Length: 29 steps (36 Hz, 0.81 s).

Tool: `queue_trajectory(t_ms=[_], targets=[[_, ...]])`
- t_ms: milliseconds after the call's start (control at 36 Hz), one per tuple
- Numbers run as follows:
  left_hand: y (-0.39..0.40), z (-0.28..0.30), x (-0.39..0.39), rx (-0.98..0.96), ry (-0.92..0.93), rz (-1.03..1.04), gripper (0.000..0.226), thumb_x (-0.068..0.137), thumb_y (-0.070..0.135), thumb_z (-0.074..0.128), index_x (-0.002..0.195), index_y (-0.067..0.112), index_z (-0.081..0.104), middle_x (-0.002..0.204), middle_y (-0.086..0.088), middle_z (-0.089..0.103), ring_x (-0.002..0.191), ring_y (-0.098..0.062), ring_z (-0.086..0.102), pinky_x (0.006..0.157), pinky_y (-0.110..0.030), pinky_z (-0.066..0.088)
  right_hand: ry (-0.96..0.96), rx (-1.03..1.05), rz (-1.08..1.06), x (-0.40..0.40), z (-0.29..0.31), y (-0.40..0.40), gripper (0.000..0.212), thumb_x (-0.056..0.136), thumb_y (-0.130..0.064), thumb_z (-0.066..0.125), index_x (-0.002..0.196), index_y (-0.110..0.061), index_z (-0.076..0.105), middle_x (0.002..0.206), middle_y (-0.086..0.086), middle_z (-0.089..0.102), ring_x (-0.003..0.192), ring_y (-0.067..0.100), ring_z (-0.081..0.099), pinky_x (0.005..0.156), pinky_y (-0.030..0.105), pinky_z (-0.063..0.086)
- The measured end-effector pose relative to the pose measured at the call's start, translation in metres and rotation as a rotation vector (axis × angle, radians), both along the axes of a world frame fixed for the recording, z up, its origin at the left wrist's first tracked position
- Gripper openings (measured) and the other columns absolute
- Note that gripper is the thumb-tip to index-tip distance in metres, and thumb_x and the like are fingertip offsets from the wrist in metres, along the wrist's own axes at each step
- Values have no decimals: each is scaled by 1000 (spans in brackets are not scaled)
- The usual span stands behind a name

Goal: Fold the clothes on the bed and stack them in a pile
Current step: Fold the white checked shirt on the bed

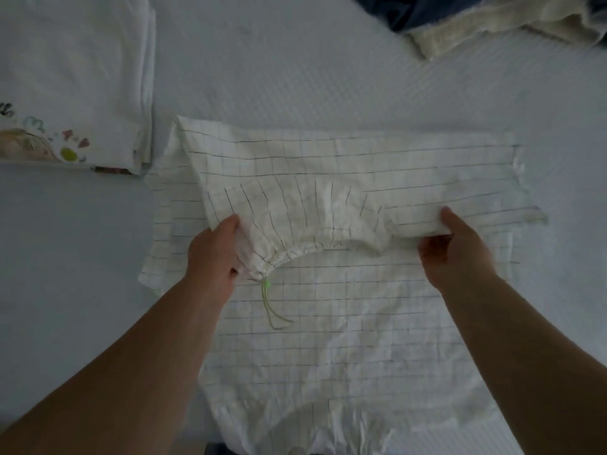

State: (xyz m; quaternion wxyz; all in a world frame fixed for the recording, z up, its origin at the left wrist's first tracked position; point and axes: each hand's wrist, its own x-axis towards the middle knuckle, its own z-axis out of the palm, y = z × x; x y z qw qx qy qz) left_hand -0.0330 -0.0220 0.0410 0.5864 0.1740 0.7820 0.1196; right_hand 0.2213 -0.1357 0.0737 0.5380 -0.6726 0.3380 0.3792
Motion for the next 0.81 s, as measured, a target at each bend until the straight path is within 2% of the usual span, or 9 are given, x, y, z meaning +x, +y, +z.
queue_trajectory(t_ms=[83, 139, 278, 361, 444, 528, 611, 722, 806], targets=[[-8, 0, -7, -29, -42, -90, 36, 76, 38, 73, 99, 14, 62, 100, -8, 67, 89, -25, 67, 70, -37, 58, -1, -26, 29, 6, -8, -14, 15, 76, -15, 77, 86, -10, 66, 76, 3, 69, 69, 14, 68, 59, 24, 54], [-9, 0, -12, 3, -51, -185, 33, 77, 29, 74, 103, 12, 63, 97, -8, 68, 85, -23, 68, 60, -31, 58, -23, -42, 93, 12, -9, -18, 11, 77, -11, 75, 83, -10, 67, 74, 4, 69, 64, 13, 69, 57, 23, 54], [-4, 6, -23, 168, 5, -292, 13, 81, 16, 68, 94, 18, 65, 94, -4, 68, 81, -21, 67, 59, -29, 53, -81, -198, 260, 15, -2, -23, 9, 79, -10, 74, 84, -8, 66, 78, 5, 67, 62, 10, 68, 58, 22, 55], [-1, 8, -28, 168, 38, -484, 26, 77, 23, 73, 101, 17, 67, 90, 0, 69, 80, -18, 68, 69, -32, 56, -136, -281, 393, 12, -3, -26, 27, 84, -16, 67, 109, -5, 63, 89, 3, 64, 74, 13, 64, 77, 27, 55], [10, 10, -33, 190, 138, -639, 32, 73, 37, 73, 96, 16, 69, 90, -2, 71, 82, -19, 68, 80, -36, 55, -364, -499, 562, 3, -5, -28, 51, 85, -24, 63, 130, -4, 48, 105, 7, 54, 112, 28, 54, 93, 37, 44], [38, 14, -33, 274, 205, -617, 32, 72, 47, 67, 81, 17, 71, 87, -5, 72, 82, -23, 68, 85, -43, 54, -659, -499, 729, -20, 2, -18, 59, 85, -20, 62, 137, -15, 36, 141, 7, 29, 129, 23, 32, 101, 30, 31], [74, 15, -24, 299, 127, -569, 30, 78, 47, 64, 84, 18, 67, 98, -8, 70, 93, -25, 66, 90, -41, 51, -793, -365, 1130, -46, 0, -1, 46, 87, -23, 60, 130, -18, 44, 140, 4, 33, 130, 19, 29, 99, 28, 23], [108, 14, -16, 200, -82, -381, 58, 75, 49, 67, 120, 13, 60, 110, -5, 67, 98, -22, 65, 86, -35, 51, -890, -197, 1478, -83, -10, 34, 42, 88, -31, 59, 127, -17, 50, 135, 3, 42, 125, 17, 34, 100, 28, 26], [123, 14, -13, 150, -162, -291, 48, 80, 50, 63, 114, 17, 61, 103, -4, 71, 89, -20, 69, 66, -30, 55, -1007, -152, 1693, -102, -21, 59, 53, 87, -41, 58, 133, -19, 47, 140, 2, 40, 130, 19, 31, 106, 36, 25]])
